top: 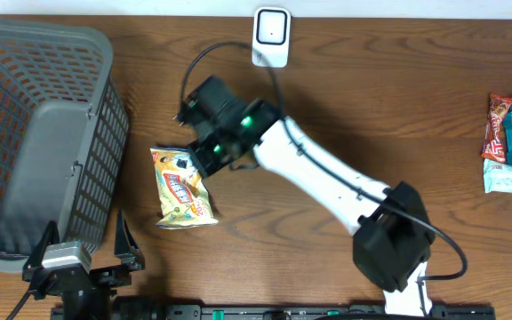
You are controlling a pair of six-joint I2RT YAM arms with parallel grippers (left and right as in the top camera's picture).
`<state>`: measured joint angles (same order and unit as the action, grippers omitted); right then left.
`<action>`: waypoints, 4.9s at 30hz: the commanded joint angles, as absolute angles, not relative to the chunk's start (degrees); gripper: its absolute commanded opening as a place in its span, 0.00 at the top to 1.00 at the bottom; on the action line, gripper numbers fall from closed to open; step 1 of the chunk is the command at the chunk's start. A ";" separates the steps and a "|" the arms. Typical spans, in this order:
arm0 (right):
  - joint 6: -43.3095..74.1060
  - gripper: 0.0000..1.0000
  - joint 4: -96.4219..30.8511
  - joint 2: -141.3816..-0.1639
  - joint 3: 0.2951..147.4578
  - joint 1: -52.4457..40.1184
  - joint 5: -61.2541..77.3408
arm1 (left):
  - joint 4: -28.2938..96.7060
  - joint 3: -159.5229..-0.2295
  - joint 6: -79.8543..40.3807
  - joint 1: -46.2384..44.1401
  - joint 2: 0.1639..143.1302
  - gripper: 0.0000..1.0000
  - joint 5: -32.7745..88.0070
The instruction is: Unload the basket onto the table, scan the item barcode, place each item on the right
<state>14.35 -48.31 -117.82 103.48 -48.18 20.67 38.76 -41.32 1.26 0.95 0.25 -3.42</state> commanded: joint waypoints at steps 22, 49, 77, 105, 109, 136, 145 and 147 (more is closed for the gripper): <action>12.32 0.99 -43.53 -132.55 92.95 -56.51 7.90 | 38.50 -41.45 0.75 0.78 0.16 0.02 -4.14; 17.52 0.99 -44.47 -116.27 92.88 -46.70 -13.10 | 38.50 -41.45 0.75 0.78 0.16 0.02 -4.12; 18.70 0.99 -54.41 -112.77 92.95 -46.19 -8.19 | 38.52 -41.45 0.78 0.78 0.16 0.02 -4.14; 15.88 0.11 -47.33 -105.65 84.14 -49.80 -4.56 | 38.50 -41.45 0.78 0.78 0.16 0.02 -4.12; 15.88 0.01 -44.12 -109.30 83.94 -52.34 -8.62 | 38.48 -41.45 0.75 0.78 0.16 0.02 -4.12; 28.10 0.99 -55.37 -126.76 85.93 -57.19 -24.23 | 38.46 -41.45 0.75 0.78 0.16 0.02 -4.12; 8.78 0.99 -63.68 -117.97 97.49 -51.07 8.95 | 38.48 -41.45 0.75 0.78 0.16 0.02 -4.10; 0.91 0.99 -64.62 -114.78 97.49 -47.20 25.02 | 38.46 -41.45 0.75 0.78 0.16 0.02 -4.12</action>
<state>14.70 -63.57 -120.62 95.96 -51.11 -0.47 38.72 -41.28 1.26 0.95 0.25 -3.40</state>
